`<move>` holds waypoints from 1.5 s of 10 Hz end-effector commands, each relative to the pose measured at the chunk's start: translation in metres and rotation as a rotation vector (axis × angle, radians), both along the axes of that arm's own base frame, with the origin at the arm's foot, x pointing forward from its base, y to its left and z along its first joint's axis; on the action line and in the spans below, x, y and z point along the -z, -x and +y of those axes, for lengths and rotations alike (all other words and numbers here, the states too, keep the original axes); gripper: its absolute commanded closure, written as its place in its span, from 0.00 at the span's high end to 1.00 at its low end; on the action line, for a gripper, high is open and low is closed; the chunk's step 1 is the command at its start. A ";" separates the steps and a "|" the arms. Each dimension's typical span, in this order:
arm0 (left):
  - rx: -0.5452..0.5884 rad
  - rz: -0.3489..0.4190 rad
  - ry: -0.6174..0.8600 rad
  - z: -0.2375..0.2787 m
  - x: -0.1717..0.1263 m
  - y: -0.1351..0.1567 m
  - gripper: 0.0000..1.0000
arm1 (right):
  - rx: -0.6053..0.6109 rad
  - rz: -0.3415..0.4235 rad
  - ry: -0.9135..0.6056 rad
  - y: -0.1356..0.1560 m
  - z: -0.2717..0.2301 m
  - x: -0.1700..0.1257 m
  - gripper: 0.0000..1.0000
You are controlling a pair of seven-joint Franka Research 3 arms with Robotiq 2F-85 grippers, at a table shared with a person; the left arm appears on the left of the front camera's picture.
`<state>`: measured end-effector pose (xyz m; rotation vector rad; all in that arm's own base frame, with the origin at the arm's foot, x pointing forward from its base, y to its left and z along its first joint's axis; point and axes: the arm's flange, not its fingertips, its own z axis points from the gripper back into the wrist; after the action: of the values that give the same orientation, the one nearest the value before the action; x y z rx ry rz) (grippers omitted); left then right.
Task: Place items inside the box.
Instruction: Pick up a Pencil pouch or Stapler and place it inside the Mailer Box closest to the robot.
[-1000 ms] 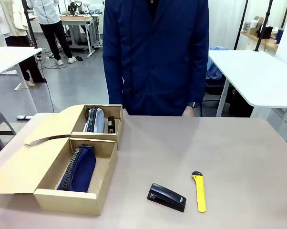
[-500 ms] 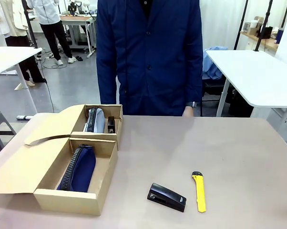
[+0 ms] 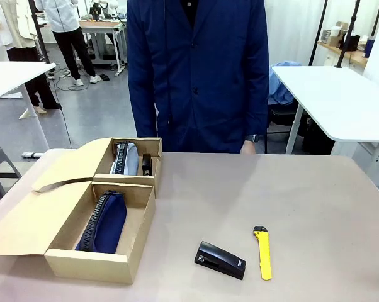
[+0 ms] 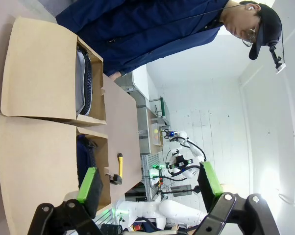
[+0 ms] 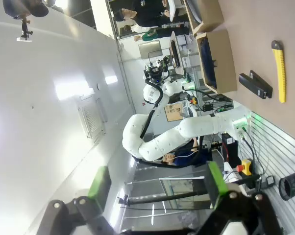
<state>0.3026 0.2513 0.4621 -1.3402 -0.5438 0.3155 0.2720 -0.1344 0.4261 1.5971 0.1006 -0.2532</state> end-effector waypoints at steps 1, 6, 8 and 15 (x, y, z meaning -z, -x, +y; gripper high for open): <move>0.008 -0.019 -0.001 -0.002 -0.002 0.001 1.00 | -0.011 0.025 0.002 0.001 -0.002 -0.008 1.00; 0.008 -0.019 -0.001 -0.002 -0.002 0.001 1.00 | -0.089 0.013 0.347 -0.022 0.080 -0.030 1.00; 0.008 -0.019 -0.001 -0.002 -0.002 0.001 1.00 | 0.001 -0.094 0.747 -0.020 0.139 -0.037 1.00; 0.008 -0.019 -0.001 -0.002 -0.002 0.001 1.00 | 0.105 -0.149 0.305 0.035 -0.063 -0.012 1.00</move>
<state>0.3023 0.2515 0.4626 -1.3396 -0.5451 0.3151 0.2301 -0.1713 0.4472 1.2437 -0.1387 -0.2958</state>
